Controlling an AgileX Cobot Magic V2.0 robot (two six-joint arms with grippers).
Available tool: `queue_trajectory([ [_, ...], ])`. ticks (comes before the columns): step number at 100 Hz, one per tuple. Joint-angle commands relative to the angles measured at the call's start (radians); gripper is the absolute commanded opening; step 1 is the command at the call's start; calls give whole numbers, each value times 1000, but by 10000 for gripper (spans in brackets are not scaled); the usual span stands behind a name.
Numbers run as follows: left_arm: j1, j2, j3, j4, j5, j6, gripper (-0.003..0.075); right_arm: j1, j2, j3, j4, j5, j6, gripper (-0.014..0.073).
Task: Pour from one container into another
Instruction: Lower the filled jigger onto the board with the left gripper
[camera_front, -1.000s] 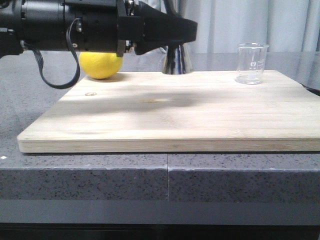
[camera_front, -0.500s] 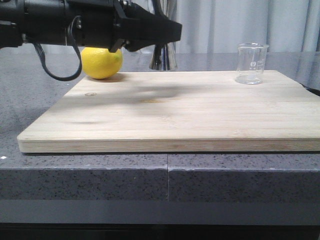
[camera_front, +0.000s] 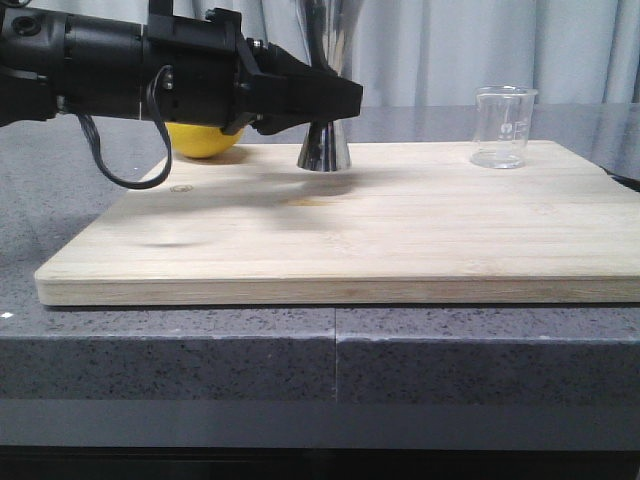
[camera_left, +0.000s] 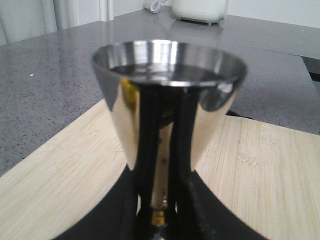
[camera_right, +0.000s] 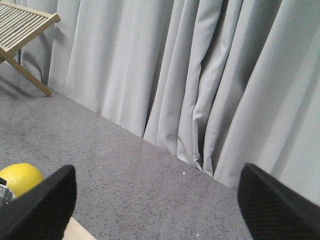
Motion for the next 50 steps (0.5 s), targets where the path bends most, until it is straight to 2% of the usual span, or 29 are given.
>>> queue_trajectory([
  [1,2,-34,-30,-67,-65,0,-21,-3,-35,-24,41,-56,2,594],
  [50,2,-25,-30,-63,-69,3,-21,-3,-35,-24,41,-56,2,594],
])
